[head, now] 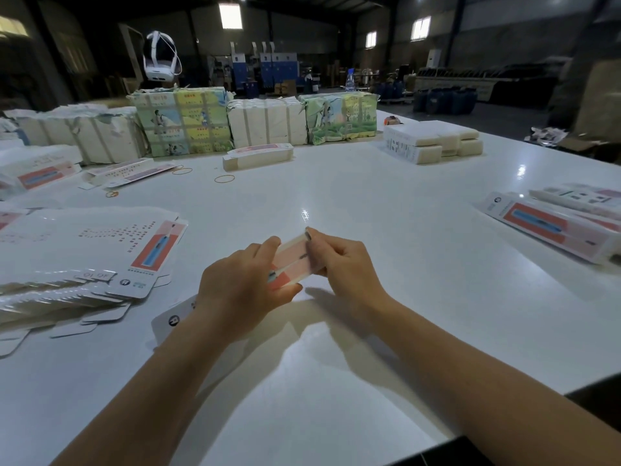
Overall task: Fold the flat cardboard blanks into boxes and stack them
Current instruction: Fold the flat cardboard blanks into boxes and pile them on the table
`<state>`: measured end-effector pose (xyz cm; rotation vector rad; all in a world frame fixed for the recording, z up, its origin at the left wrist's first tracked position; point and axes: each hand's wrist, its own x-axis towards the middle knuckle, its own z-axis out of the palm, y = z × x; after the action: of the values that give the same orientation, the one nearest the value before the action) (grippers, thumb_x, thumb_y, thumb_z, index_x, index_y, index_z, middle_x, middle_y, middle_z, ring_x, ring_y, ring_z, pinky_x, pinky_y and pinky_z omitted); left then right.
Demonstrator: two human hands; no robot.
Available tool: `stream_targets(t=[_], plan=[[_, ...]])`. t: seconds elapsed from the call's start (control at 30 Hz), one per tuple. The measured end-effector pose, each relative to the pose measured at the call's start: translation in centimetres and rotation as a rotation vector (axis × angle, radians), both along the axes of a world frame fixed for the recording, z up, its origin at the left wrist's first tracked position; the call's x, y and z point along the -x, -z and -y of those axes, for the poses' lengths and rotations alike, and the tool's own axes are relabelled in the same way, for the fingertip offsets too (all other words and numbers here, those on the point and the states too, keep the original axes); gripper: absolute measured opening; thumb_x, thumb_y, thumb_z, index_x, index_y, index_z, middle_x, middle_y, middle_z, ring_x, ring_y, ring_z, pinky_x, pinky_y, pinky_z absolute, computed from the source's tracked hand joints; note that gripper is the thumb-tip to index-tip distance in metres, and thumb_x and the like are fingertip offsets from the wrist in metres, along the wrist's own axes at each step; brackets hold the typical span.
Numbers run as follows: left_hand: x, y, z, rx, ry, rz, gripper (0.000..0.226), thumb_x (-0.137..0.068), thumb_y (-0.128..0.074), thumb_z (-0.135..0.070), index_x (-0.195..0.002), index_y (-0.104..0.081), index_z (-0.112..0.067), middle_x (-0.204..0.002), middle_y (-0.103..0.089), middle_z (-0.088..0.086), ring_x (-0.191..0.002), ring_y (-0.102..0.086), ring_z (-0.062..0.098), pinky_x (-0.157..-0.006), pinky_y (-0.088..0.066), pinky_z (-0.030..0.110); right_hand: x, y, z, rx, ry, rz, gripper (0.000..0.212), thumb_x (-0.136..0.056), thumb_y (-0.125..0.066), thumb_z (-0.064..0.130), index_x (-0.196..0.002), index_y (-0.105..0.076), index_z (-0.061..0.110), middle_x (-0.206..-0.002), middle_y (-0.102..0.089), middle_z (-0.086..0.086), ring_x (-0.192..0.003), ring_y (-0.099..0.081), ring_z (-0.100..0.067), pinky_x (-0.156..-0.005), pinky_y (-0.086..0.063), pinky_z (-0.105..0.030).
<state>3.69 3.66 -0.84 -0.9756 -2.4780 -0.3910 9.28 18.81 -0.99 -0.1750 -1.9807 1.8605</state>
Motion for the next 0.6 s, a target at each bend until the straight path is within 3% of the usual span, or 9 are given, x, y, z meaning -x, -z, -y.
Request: stream_targets(t=[0.07, 0.17, 0.4, 0.53, 0.6], plan=[[-0.07, -0.13, 0.06, -0.004, 0.008, -0.008, 0.075, -0.077, -0.064, -0.059, -0.135, -0.044, -0.015, -0.11, -0.064, 0.004, -0.084, -0.063, 0.024, -0.068, -0.054, 0.034, 0.09, -0.18, -0.26, 0.142, -0.036, 0.006, 0.021, -0.093, -0.059, 0.017, -0.087, -0.075, 0.029, -0.088, -0.074, 0.006, -0.091, -0.069, -0.02, -0.078, -0.059, -0.031], [-0.16, -0.27, 0.06, -0.012, 0.026, -0.008, 0.073, -0.076, -0.067, -0.056, -0.133, -0.047, -0.015, -0.109, -0.065, 0.005, -0.083, -0.064, 0.026, -0.068, -0.056, 0.038, 0.32, -0.26, -0.67, 0.291, -0.031, 0.012, 0.019, -0.088, -0.063, 0.007, -0.102, -0.072, 0.016, -0.093, -0.075, -0.002, -0.088, -0.071, -0.019, -0.076, -0.057, -0.026], [-0.43, -0.49, -0.01, -0.026, 0.036, -0.002, 0.071, -0.075, -0.07, -0.052, -0.132, -0.048, -0.015, -0.114, -0.065, 0.007, -0.088, -0.064, 0.029, -0.071, -0.055, 0.04, 0.15, -0.67, -0.78, 0.328, 0.032, 0.026, 0.004, -0.088, -0.063, 0.006, -0.085, -0.062, 0.009, -0.075, -0.071, -0.009, -0.075, -0.071, -0.023, -0.067, -0.056, -0.026], [-0.48, -0.42, 0.07, -0.025, 0.048, -0.005, 0.07, -0.076, -0.069, -0.053, -0.133, -0.047, -0.017, -0.117, -0.064, 0.006, -0.089, -0.064, 0.027, -0.073, -0.055, 0.039, -0.07, -1.02, -0.98, 0.374, 0.017, 0.033, 0.016, -0.087, -0.064, 0.005, -0.074, -0.058, 0.011, -0.066, -0.069, -0.009, -0.07, -0.07, -0.024, -0.064, -0.057, -0.028], [-0.42, -0.38, 0.1, -0.023, 0.052, 0.002, 0.071, -0.076, -0.069, -0.053, -0.133, -0.047, -0.016, -0.117, -0.064, 0.007, -0.088, -0.064, 0.027, -0.072, -0.056, 0.039, -0.18, -0.93, -0.95, 0.293, 0.046, 0.033, 0.019, -0.085, -0.065, 0.005, -0.068, -0.061, 0.013, -0.068, -0.069, -0.008, -0.072, -0.069, -0.024, -0.066, -0.059, -0.034]])
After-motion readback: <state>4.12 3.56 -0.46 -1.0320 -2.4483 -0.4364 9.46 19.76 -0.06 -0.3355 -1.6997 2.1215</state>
